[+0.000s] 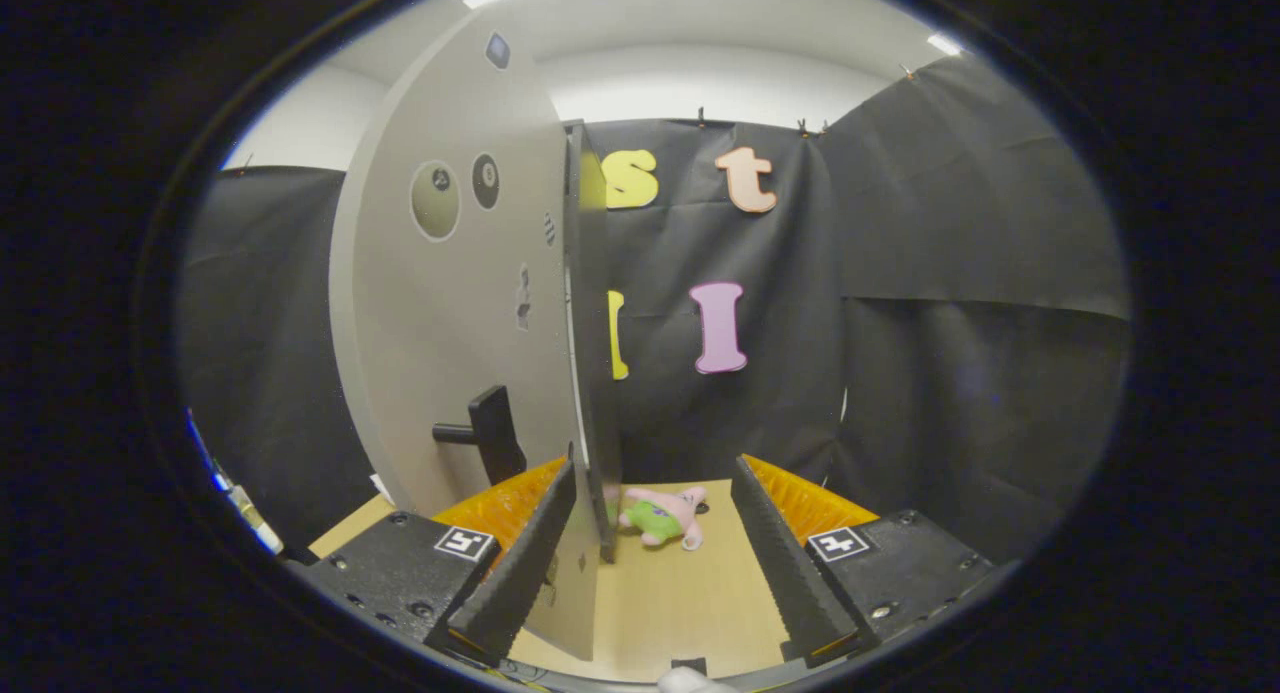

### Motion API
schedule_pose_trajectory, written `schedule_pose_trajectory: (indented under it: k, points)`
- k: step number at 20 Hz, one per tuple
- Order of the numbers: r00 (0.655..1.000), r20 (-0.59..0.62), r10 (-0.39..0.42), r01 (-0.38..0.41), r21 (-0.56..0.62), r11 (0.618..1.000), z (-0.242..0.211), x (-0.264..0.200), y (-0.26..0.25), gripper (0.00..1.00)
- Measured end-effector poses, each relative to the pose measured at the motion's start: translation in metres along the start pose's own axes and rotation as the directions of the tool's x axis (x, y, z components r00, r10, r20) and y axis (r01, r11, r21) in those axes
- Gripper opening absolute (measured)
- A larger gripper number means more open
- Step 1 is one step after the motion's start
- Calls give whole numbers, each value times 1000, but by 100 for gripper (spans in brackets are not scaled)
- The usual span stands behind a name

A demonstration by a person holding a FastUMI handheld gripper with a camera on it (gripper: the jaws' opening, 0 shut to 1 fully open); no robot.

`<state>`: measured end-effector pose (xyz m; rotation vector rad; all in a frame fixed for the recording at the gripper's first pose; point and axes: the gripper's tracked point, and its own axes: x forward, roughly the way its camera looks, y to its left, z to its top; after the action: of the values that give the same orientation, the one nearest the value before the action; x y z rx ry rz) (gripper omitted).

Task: Open the shoe cabinet door, grab the shoes and put them into the shoe cabinet, then close the shoe cabinet door.

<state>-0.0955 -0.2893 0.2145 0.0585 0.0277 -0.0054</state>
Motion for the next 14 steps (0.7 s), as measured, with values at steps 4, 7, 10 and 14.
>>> schedule_pose_trajectory:
  k: [4,7,10,14]
  points:
    - [1000,2,-12,12,-14,1000,2,2,3,98]
    - [1000,2,-20,20,-24,1000,3,0,6,96]
    - [1000,-14,-26,26,-27,999,0,0,12,95]
    - [998,-9,-67,67,-29,997,0,-7,29,92]
